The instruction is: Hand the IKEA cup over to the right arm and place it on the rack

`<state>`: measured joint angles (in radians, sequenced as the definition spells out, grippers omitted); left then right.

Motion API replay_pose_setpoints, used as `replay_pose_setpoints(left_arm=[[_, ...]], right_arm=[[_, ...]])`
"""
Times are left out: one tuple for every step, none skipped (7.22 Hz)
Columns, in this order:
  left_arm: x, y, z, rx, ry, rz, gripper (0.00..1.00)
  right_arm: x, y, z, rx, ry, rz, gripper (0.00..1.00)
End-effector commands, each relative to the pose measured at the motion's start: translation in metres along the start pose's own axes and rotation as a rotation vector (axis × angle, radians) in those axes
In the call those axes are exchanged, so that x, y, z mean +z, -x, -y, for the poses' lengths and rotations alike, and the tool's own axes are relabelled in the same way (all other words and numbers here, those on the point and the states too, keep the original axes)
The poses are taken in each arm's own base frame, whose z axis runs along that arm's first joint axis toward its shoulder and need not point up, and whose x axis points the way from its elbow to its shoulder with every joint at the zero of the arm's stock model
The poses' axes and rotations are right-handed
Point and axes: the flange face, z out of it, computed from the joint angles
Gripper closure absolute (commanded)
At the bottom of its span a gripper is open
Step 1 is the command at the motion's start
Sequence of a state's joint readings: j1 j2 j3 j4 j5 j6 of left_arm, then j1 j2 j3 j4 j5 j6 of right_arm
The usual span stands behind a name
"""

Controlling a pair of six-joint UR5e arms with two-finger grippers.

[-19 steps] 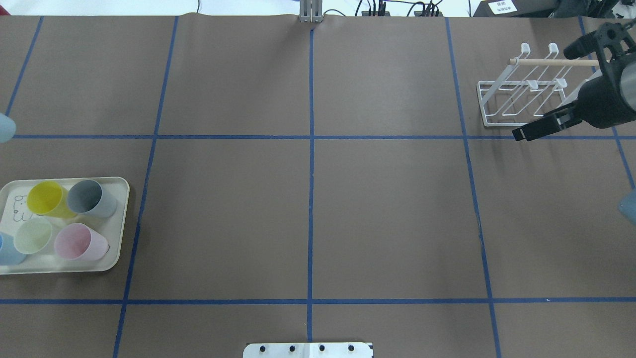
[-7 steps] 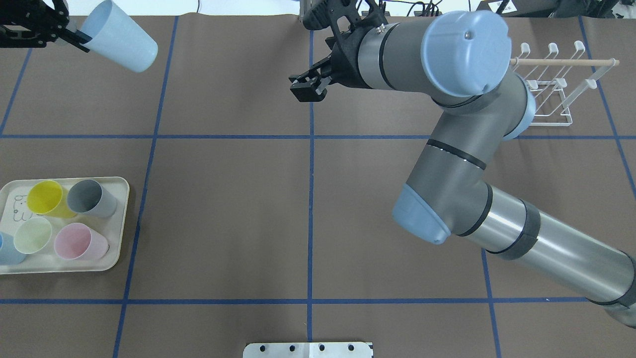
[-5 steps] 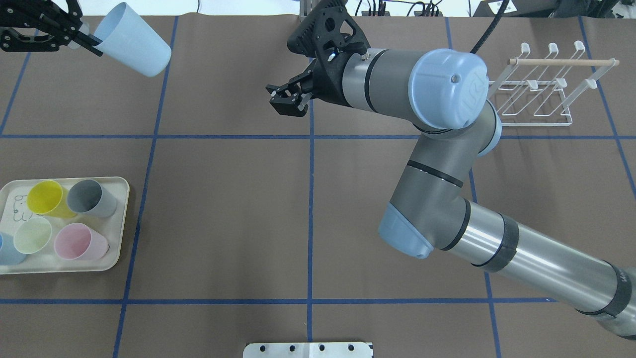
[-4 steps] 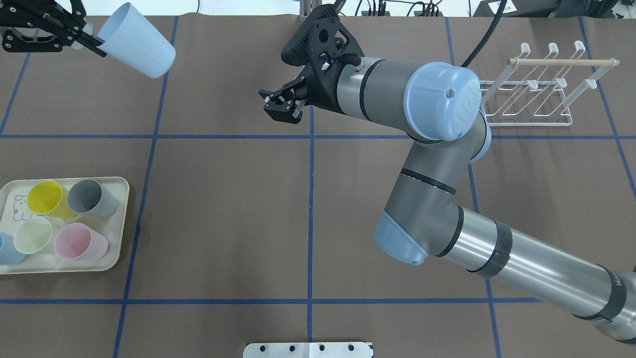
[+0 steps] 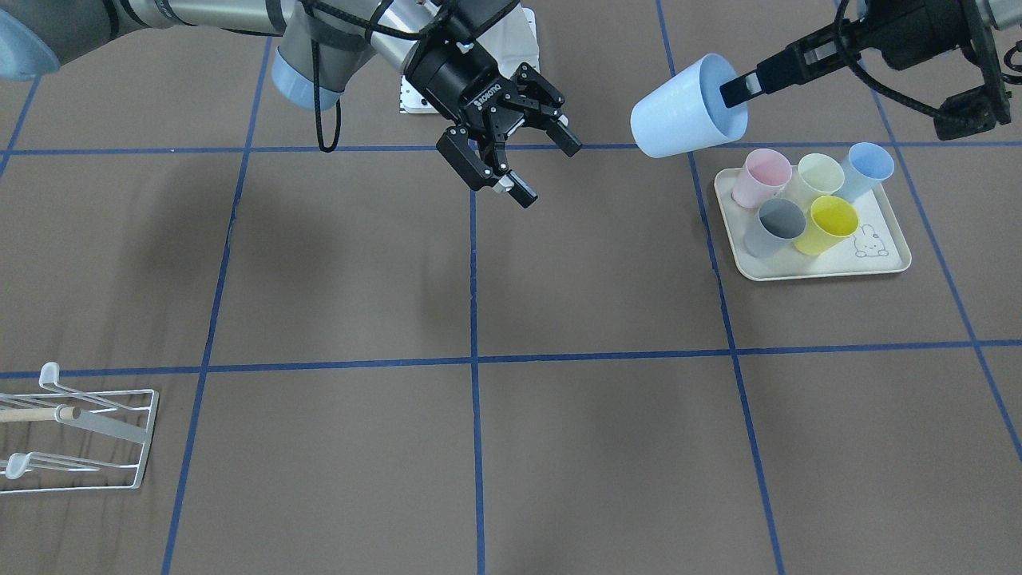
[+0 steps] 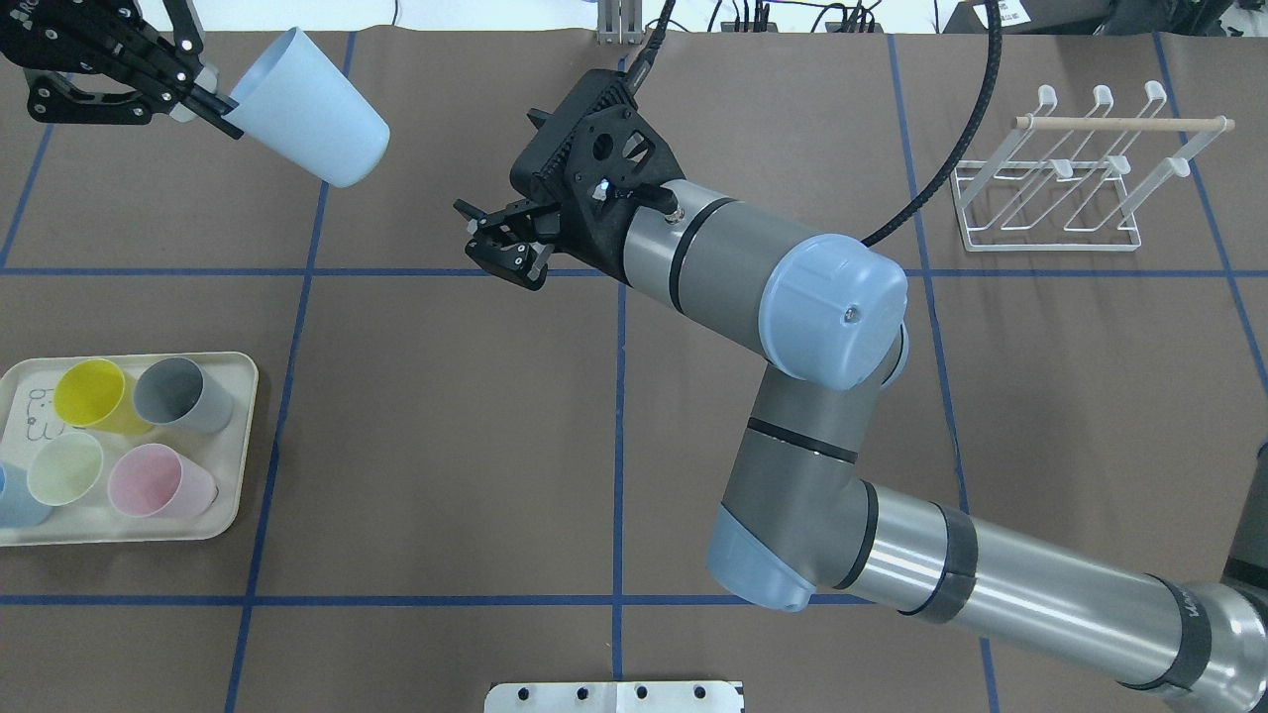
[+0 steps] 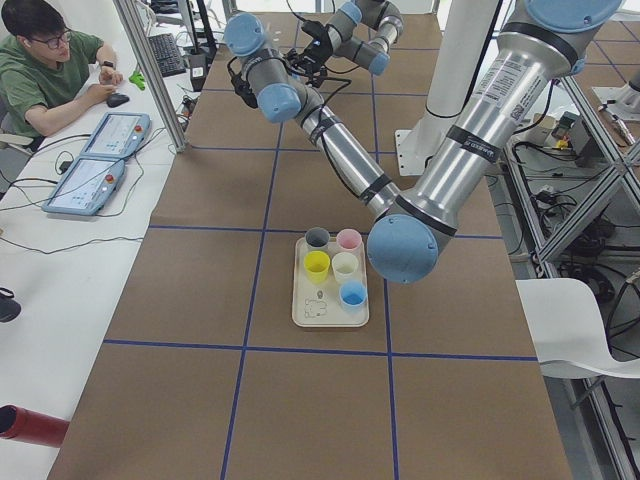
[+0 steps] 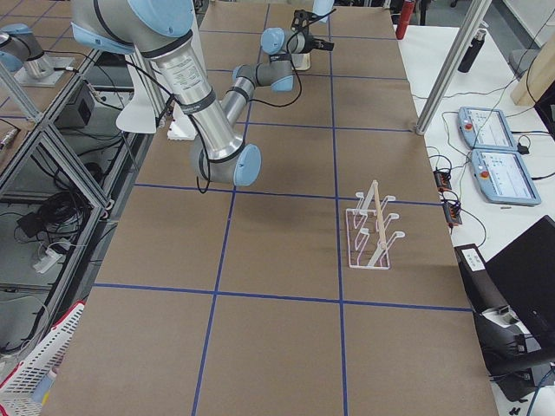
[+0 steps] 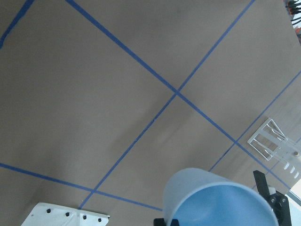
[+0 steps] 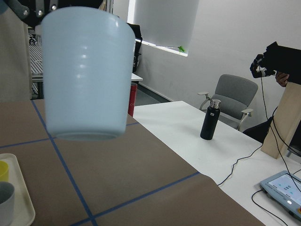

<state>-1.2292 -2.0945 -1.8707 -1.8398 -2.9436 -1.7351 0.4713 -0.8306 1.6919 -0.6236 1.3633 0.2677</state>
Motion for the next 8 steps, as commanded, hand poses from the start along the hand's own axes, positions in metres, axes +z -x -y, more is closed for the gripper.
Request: replay_pose_setpoints(left_arm=[[0.01,-0.009,-0.009,0.024,0.016,0.007,1.0],[0.011,-0.01,-0.009,0.026,0.016,0.007,1.0],[0.017,-0.01,-0.012,0.03,0.026,0.014,1.0],[0.019,-0.014,-0.015,0.041,0.028,0.014,1.0],[0.024,-0.014,-0.016,0.042,0.034,0.019,1.0],[0.025,-0.014,-0.016,0.042,0.037,0.021,1.0],[0.029,-0.014,-0.018,0.044,0.042,0.024,1.0],[0.032,-0.014,-0.018,0.044,0.045,0.027,1.0]], right_arm=[[0.0,0.029,0.009,0.02,-0.035,-0.01,0.01],[0.0,0.037,0.014,0.026,-0.043,-0.002,0.01],[0.001,0.042,0.023,0.031,-0.058,-0.003,0.01],[0.001,0.045,0.021,0.028,-0.054,-0.003,0.01],[0.0,0.046,0.023,0.024,-0.06,-0.002,0.01],[0.0,0.047,0.027,0.024,-0.066,-0.002,0.01],[-0.001,0.047,0.029,-0.011,-0.07,-0.002,0.01],[-0.001,0.047,0.029,-0.04,-0.07,-0.003,0.01]])
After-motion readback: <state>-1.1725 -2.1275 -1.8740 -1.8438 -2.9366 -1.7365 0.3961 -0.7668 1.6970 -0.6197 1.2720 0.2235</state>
